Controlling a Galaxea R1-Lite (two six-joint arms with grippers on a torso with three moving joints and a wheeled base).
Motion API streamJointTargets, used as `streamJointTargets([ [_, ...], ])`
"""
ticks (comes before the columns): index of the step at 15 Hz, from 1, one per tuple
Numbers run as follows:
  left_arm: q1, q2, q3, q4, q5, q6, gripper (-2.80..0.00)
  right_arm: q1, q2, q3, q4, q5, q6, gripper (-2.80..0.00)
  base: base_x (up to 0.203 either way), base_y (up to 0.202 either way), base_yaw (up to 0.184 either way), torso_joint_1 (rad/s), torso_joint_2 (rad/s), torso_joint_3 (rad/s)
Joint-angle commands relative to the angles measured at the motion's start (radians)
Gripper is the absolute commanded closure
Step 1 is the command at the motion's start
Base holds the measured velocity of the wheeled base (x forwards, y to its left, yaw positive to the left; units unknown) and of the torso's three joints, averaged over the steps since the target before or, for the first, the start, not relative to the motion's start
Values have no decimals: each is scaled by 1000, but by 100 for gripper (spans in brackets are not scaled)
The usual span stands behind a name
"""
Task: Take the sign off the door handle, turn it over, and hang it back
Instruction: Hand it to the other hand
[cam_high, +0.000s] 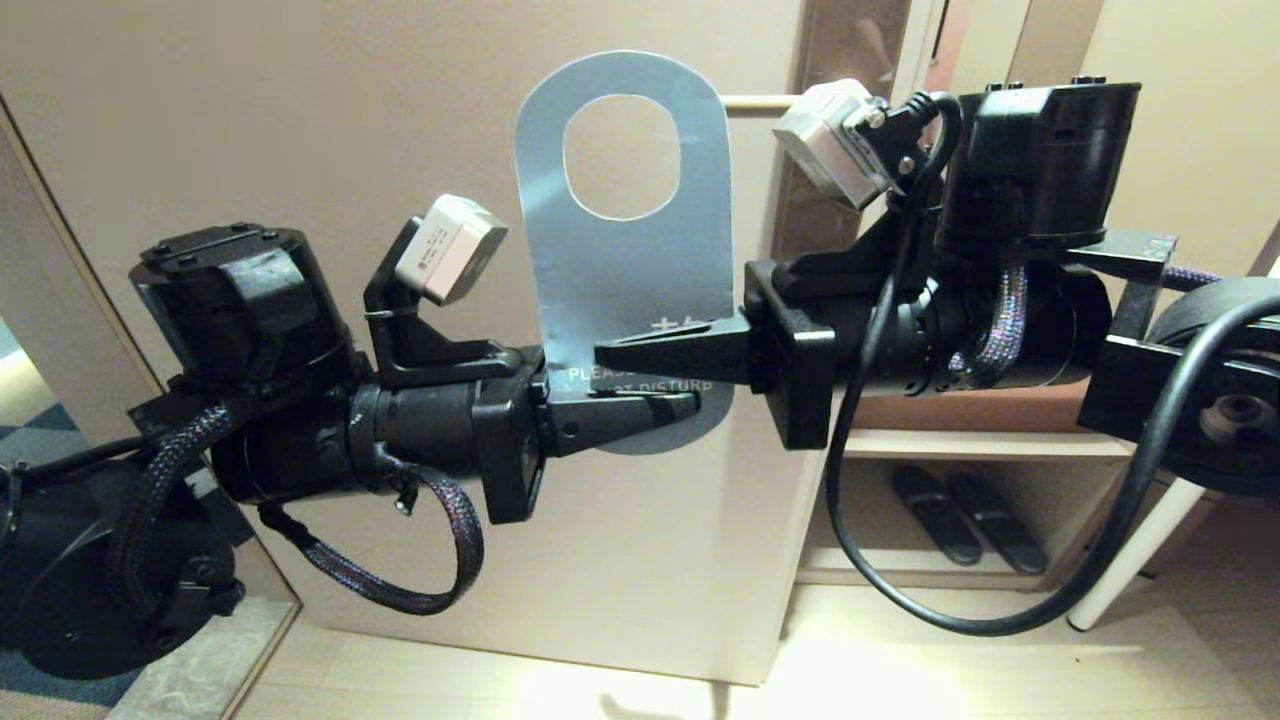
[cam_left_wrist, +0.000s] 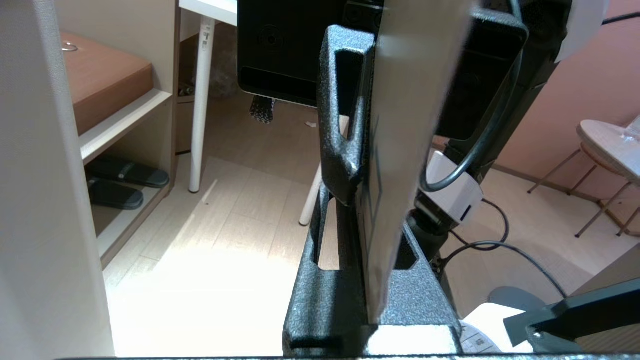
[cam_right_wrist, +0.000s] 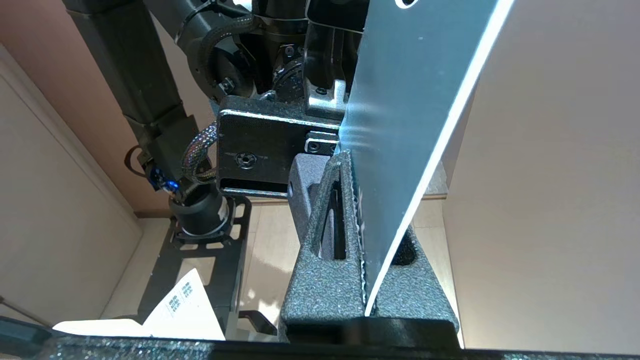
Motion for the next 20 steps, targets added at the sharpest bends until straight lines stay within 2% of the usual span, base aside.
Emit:
streamJointTargets([
  [1,0,-8,0,-8,-5,-11,0,0,0,0,-1,4,0,0,0,0,0,0,0,0],
  [5,0,-16,3,-8,-5,-10,0,0,0,0,-1,4,0,0,0,0,0,0,0,0],
  [6,0,-16,5,-8,-5,-10,-280,0,0,0,-1,4,0,0,0,0,0,0,0,0],
  [11,0,-36,18,-8,-6,-31,-280,0,-1,3,-1,4,0,0,0,0,0,0,0,0],
  [20,0,-52,40,-8,-6,-31,-280,0,-1,1,-1,3,0,0,0,0,0,0,0,0],
])
